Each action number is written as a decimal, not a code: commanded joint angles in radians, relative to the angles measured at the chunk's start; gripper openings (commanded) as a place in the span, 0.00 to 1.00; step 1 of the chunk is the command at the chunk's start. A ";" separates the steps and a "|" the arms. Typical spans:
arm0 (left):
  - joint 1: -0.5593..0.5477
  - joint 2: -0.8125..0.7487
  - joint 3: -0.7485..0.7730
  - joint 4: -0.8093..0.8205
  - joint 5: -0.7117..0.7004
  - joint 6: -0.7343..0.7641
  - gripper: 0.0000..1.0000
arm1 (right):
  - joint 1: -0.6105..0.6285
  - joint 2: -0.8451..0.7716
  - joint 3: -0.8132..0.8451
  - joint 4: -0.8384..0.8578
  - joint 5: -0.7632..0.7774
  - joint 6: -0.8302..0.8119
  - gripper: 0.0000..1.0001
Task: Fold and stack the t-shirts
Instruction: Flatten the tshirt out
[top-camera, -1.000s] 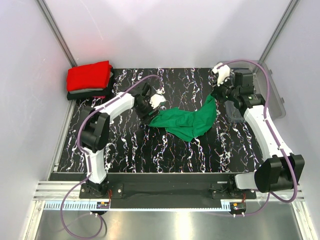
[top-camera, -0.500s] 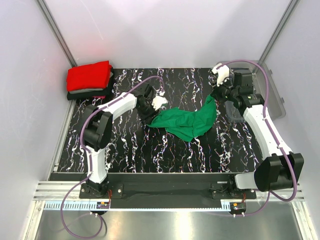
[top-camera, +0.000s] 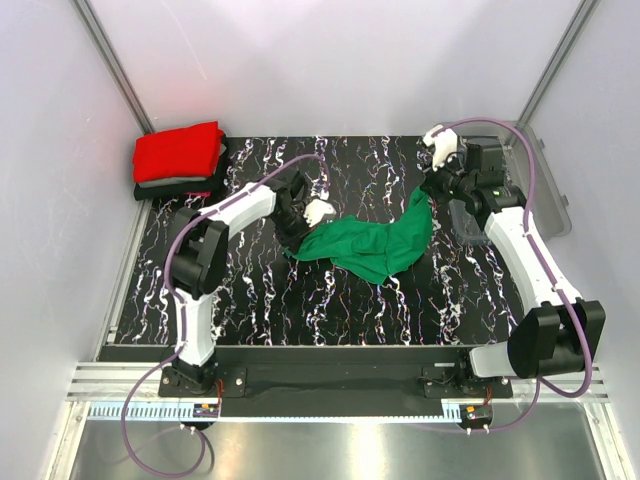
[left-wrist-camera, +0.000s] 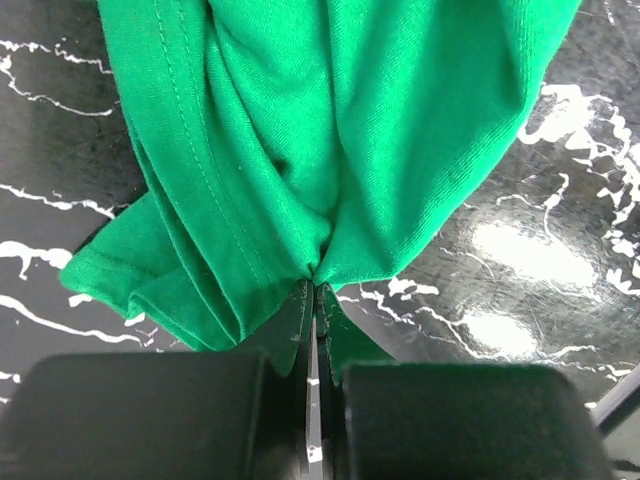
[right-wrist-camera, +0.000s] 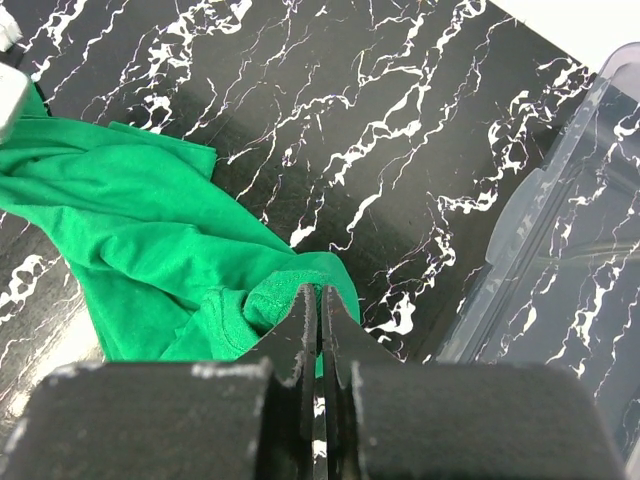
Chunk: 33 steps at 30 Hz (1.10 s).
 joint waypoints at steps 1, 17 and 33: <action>0.014 -0.126 0.041 -0.034 0.036 0.010 0.00 | -0.002 -0.001 0.039 0.045 -0.005 0.001 0.00; 0.020 -0.815 -0.103 -0.272 -0.110 0.122 0.00 | 0.000 -0.366 -0.048 -0.022 -0.118 -0.017 0.00; 0.160 -0.145 0.146 0.107 -0.452 -0.143 0.47 | -0.036 0.425 0.289 0.081 0.026 0.082 0.00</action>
